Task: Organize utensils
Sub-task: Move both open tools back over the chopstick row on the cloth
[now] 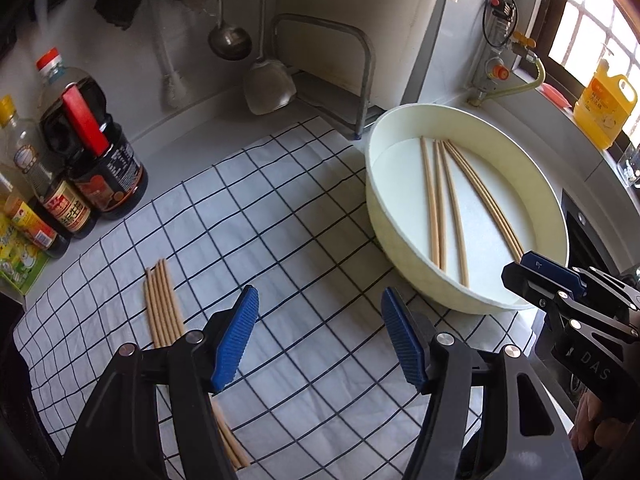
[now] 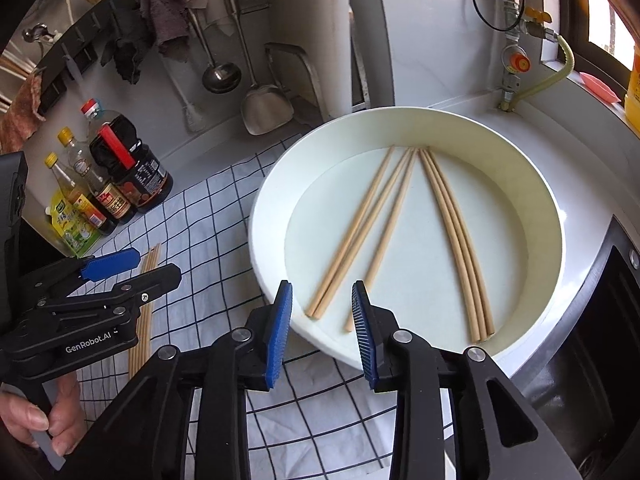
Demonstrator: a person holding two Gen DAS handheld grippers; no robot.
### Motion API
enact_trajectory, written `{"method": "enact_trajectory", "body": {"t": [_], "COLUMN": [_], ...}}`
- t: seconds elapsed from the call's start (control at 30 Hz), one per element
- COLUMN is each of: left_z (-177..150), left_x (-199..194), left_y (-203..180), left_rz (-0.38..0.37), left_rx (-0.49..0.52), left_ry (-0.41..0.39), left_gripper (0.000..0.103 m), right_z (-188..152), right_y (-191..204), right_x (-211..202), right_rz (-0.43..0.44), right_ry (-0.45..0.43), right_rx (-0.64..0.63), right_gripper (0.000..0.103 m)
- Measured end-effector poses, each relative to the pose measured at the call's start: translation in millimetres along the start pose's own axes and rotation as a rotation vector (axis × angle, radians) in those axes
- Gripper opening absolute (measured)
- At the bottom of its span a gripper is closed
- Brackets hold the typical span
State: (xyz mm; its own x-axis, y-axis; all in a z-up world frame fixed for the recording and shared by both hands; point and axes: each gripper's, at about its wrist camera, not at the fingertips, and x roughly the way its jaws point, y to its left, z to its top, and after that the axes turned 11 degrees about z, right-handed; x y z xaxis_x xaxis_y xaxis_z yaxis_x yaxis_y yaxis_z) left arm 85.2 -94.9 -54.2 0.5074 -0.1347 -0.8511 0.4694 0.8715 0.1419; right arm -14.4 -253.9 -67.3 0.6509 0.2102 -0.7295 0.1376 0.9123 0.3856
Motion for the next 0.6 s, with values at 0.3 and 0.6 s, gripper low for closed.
{"method": "enact_trajectory", "body": {"t": [0.3, 0.6], "left_z": [-39.5, -82.5], "left_x": [-8.3, -4.1], "left_y": [63.2, 123.3], "left_rz": [0.049, 0.109], "left_rx": [-0.085, -0.185], "left_ry": [0.017, 0.046], "left_gripper": [0.063, 0.069], "right_z": [-14.9, -33.7], "right_y": [59.3, 111.3], "right_x": [24.3, 52.9], "right_rz": [0.044, 0.071], "right_ry": [0.059, 0.126], "right_rx": [-0.086, -0.161], "right_gripper": [0.046, 0.052]}}
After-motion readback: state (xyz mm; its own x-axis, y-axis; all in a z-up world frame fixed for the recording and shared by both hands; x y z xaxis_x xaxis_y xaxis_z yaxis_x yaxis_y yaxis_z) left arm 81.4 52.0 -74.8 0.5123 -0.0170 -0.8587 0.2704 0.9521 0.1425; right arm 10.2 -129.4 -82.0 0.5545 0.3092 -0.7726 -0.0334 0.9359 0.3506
